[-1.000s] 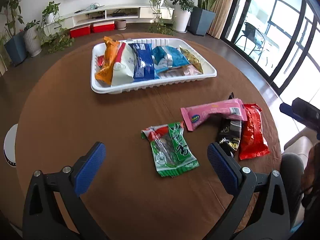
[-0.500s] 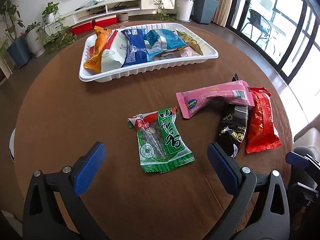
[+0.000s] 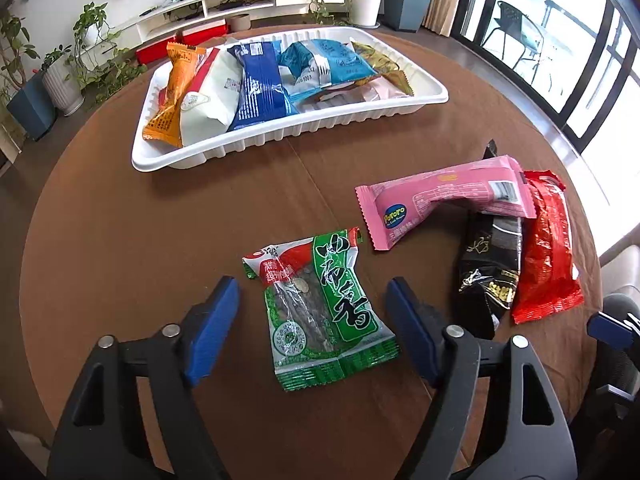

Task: Organize snacks
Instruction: 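Grasp the green packet with the left tool while the right tool reaches for the red bag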

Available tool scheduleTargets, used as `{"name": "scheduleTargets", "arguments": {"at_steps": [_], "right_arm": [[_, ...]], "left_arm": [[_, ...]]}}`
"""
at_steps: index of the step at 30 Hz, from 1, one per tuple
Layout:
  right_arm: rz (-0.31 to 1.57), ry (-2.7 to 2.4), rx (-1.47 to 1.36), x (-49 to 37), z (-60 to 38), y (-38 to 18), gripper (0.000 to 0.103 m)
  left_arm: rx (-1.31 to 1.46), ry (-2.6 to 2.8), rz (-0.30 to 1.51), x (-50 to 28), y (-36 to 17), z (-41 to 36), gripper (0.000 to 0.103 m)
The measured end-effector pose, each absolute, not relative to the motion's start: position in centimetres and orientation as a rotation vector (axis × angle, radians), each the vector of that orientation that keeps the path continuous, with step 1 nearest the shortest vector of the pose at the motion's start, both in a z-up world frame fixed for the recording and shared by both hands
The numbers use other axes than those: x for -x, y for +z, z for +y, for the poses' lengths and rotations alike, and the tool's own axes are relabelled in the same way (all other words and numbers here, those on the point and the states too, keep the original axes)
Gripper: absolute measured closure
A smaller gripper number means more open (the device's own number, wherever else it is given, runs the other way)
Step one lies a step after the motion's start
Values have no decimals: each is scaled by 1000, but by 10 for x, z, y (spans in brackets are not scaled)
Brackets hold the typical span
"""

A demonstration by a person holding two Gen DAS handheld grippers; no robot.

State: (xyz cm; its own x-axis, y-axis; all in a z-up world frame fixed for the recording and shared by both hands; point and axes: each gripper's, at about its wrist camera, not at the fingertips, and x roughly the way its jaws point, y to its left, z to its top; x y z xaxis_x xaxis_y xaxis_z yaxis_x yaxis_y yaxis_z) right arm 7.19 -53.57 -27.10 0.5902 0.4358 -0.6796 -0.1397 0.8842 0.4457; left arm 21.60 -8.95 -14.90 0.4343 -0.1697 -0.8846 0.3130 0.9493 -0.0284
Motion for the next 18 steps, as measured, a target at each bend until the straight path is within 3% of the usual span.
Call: {"name": "scheduleTargets", "arguments": {"at_steps": [10,13,15,18], "right_arm": [[884,341,-361,-72,-538,-271,23],[884,338,-356,-72,-540,-271,24],[885,335,-353,-72,-541,-271,24],[890,334,-350,-72,-541,-272,26]], "left_arm": [[-169,-303,1104,-233,-159,-93,30],[-177,-323,1095,-234,-159,-95,42],[-177,-345,1092,-232,-157,-98,61],[-184,-365,1091,-230,-156,-103,74]]}}
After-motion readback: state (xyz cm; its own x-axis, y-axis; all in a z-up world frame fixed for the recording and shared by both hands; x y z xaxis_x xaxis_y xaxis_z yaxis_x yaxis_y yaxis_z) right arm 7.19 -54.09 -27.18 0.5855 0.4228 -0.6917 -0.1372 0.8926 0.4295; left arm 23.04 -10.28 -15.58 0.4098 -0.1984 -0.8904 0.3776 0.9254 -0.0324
